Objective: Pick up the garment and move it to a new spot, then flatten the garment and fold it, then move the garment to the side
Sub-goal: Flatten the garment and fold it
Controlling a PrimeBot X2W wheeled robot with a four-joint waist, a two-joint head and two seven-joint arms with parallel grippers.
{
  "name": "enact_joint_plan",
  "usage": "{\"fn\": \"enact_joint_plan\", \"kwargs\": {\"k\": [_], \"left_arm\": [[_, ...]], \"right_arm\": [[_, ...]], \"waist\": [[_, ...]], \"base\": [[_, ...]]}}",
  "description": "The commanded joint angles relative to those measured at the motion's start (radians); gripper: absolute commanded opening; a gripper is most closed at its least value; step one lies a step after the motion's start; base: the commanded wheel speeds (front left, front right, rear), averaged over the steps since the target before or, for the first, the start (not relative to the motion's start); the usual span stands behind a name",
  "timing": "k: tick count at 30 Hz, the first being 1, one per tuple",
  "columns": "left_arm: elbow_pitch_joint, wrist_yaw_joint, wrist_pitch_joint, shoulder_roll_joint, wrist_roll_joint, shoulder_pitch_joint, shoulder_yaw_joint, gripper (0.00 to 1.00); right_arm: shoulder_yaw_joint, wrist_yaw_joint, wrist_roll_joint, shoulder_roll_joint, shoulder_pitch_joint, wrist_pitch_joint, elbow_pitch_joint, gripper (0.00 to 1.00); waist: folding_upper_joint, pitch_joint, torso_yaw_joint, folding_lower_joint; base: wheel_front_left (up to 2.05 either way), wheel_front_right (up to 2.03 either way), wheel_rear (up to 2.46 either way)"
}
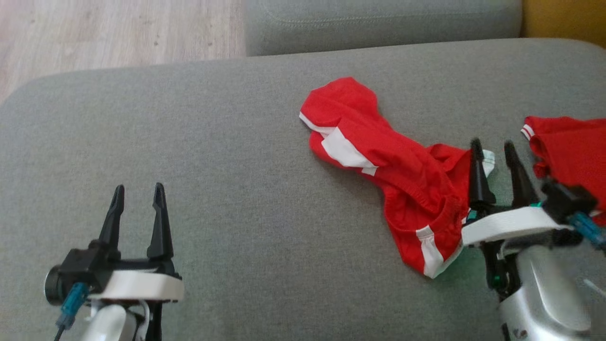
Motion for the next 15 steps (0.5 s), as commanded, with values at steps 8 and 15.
{"fn": "enact_joint_plan", "kwargs": {"k": [8, 15], "left_arm": [[-0.040, 0.013, -0.009, 0.033, 0.005, 0.032, 0.038, 1.00], [-0.056, -0.003, 0.001, 0.018, 0.018, 0.049, -0.007, 1.00]], "right_arm": [[0.016, 0.007, -0.432, -0.022, 0.139, 0.102, -0.250, 1.00], [0.005, 0.007, -0.399, -0.019, 0.218, 0.204, -0.389, 1.00]], "waist": [[0.0000, -0.041, -0.017, 0.0000], [0.0000, -0.041, -0.037, 0.0000]], "base": [[0.00, 0.00, 0.00], [0.00, 0.00, 0.00]]}}
